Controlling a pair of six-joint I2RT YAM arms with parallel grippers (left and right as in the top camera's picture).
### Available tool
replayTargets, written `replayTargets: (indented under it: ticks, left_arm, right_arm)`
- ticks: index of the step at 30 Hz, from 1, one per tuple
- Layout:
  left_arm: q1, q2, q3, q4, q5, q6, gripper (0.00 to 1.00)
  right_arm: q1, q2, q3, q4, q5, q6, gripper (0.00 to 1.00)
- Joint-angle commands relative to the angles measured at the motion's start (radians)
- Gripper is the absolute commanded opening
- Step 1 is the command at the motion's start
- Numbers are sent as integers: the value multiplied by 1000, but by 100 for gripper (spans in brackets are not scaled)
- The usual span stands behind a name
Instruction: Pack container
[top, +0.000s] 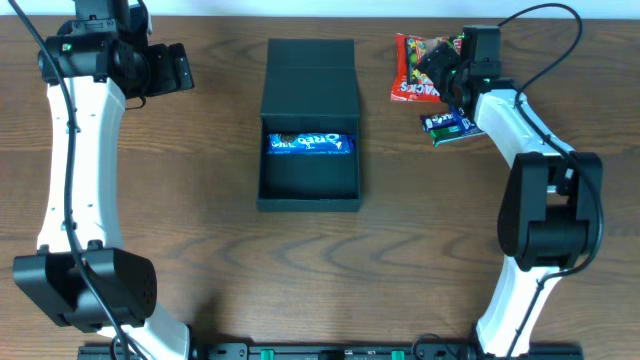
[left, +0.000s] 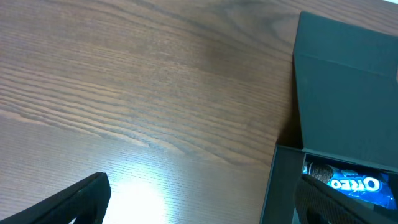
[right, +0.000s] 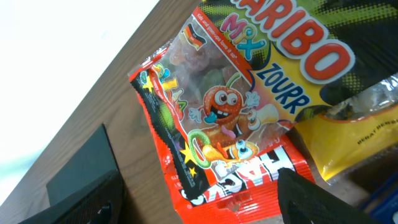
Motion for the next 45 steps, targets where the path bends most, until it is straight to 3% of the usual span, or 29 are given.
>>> replayTargets:
  ticks: [1,31,37,45]
  left_arm:
    - [3,4,4,2,-2,-3,95]
    - [3,4,4,2,-8,-3,95]
    - [3,4,4,1,-8,-3,95]
    - [3,4,4,-3,-8,-3,95]
  right_arm:
    - [-11,40,2,16,-25,15,79]
    - [-34,138,2,165,2,109,68]
    - [-34,166,2,207,-22,121,61]
    - [-40,182,2,238,-8,146,61]
